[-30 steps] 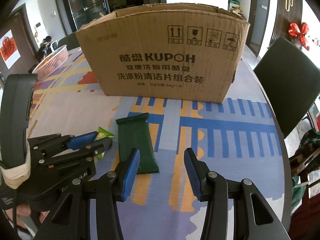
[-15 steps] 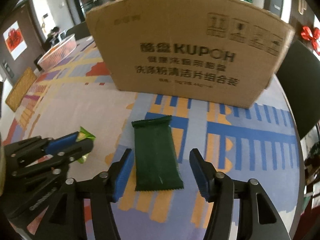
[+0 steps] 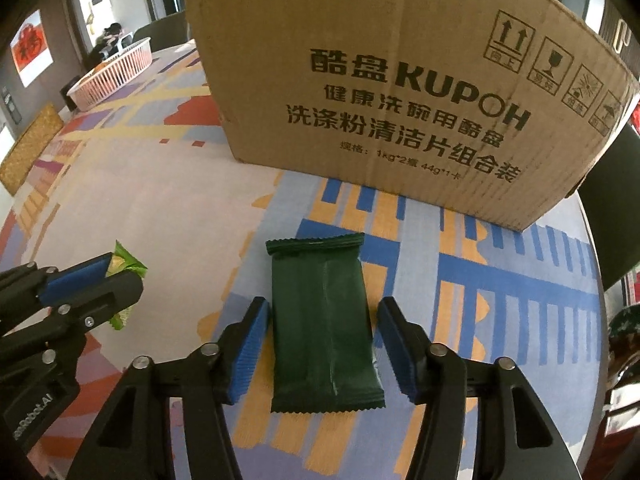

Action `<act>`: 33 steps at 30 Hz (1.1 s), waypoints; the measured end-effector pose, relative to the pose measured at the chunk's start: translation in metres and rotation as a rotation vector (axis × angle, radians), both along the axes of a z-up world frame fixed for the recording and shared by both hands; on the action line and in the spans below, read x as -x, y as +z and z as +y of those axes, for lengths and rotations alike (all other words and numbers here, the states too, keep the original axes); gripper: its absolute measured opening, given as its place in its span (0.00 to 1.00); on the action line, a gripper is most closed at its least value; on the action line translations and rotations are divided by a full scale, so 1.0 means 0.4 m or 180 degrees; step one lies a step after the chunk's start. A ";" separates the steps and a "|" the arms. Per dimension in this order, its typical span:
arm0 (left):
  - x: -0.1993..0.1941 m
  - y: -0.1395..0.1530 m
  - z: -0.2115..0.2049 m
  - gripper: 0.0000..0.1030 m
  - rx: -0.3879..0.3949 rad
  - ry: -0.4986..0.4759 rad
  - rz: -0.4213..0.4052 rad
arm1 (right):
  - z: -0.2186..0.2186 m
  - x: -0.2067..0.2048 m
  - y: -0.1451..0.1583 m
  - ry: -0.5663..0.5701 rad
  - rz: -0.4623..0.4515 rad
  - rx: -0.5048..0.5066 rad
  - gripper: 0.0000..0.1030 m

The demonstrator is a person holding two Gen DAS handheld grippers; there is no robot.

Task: Organize snacks
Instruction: 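Grasp the yellow-green candy with left gripper while right grasps the dark green pack, then carry candy and green pack over the box and open both grippers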

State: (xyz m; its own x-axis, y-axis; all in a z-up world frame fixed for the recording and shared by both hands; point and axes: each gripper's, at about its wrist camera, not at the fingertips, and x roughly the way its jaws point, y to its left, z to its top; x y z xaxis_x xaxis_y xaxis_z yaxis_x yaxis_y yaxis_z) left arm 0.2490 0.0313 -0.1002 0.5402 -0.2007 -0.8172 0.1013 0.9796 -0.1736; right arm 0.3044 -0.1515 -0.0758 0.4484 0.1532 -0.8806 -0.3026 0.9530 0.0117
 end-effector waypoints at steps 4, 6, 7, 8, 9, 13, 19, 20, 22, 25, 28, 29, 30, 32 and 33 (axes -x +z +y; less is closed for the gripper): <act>0.002 0.009 -0.001 0.19 0.0012 -0.0002 -0.0024 | 0.000 -0.003 0.001 -0.0010 0.0011 -0.0003 0.45; 0.004 0.018 -0.002 0.19 0.0010 -0.0007 -0.0047 | -0.005 -0.001 0.002 -0.0021 0.0028 -0.0030 0.44; 0.006 0.024 -0.004 0.19 0.0014 -0.0014 -0.0065 | -0.011 0.003 0.006 -0.0027 0.0021 -0.0047 0.44; 0.008 0.030 -0.006 0.19 0.0014 -0.0020 -0.0079 | -0.015 0.009 0.013 -0.0027 0.0002 -0.0057 0.44; 0.010 0.036 -0.008 0.19 0.0014 -0.0025 -0.0097 | -0.024 0.016 0.021 -0.0028 -0.0017 -0.0059 0.44; 0.019 0.070 -0.017 0.19 0.0042 -0.0055 -0.0187 | -0.043 0.038 0.060 -0.0086 -0.0127 -0.0146 0.44; 0.034 0.128 -0.037 0.19 0.0065 -0.0121 -0.0347 | -0.080 0.064 0.132 -0.0183 -0.0326 -0.0269 0.44; 0.036 0.140 -0.041 0.19 0.0069 -0.0136 -0.0381 | -0.087 0.068 0.146 -0.0202 -0.0364 -0.0289 0.44; 0.039 0.160 -0.049 0.19 0.0076 -0.0154 -0.0436 | -0.102 0.073 0.169 -0.0238 -0.0422 -0.0331 0.44; 0.044 0.192 -0.061 0.19 0.0075 -0.0178 -0.0525 | -0.121 0.084 0.206 -0.0307 -0.0525 -0.0380 0.44; 0.050 0.222 -0.070 0.19 0.0076 -0.0193 -0.0609 | -0.141 0.093 0.244 -0.0369 -0.0623 -0.0455 0.44; 0.052 0.232 -0.072 0.19 0.0091 -0.0199 -0.0626 | -0.144 0.095 0.254 -0.0381 -0.0650 -0.0465 0.44; 0.052 0.238 -0.073 0.19 0.0096 -0.0201 -0.0637 | -0.151 0.099 0.268 -0.0403 -0.0696 -0.0485 0.44; 0.051 0.256 -0.079 0.19 0.0096 -0.0213 -0.0683 | -0.157 0.102 0.288 -0.0416 -0.0756 -0.0514 0.44; 0.050 0.268 -0.082 0.19 0.0094 -0.0219 -0.0713 | -0.161 0.103 0.298 -0.0424 -0.0785 -0.0522 0.44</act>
